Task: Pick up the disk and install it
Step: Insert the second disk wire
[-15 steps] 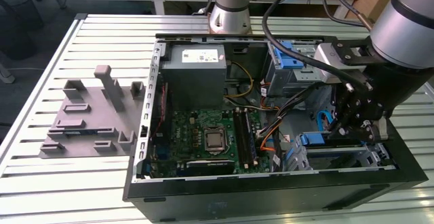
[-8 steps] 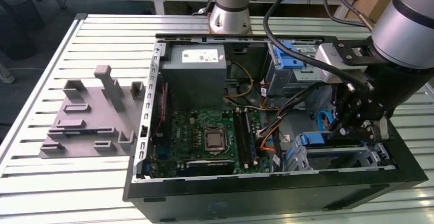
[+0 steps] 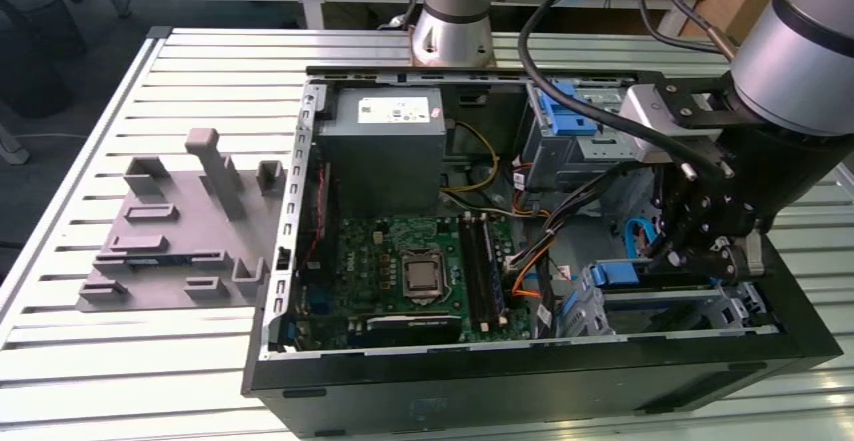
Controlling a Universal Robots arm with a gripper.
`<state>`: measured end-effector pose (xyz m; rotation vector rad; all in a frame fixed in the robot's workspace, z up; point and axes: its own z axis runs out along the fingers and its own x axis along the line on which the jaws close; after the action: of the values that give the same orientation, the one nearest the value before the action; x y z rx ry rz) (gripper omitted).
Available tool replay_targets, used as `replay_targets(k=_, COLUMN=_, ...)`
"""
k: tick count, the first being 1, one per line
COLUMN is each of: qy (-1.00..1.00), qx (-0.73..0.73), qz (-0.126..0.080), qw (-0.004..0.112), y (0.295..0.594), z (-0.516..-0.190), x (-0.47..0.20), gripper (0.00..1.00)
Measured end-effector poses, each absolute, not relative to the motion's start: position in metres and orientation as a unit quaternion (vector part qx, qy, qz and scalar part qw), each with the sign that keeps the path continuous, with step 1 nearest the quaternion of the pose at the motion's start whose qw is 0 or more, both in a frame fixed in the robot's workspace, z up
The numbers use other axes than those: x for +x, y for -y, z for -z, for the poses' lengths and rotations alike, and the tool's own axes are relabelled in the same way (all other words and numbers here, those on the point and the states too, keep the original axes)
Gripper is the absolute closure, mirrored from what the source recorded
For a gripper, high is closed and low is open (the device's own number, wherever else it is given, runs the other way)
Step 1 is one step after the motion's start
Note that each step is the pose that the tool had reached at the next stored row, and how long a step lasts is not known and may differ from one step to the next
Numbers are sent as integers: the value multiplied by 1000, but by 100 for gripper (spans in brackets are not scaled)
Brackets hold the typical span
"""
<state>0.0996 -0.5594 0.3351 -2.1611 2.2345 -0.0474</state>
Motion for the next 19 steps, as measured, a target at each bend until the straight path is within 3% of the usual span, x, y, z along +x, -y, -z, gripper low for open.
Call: replay_targets(k=19, qy=-719, qx=-695, qz=13, qw=19, y=559, z=-333, x=100, gripper=84)
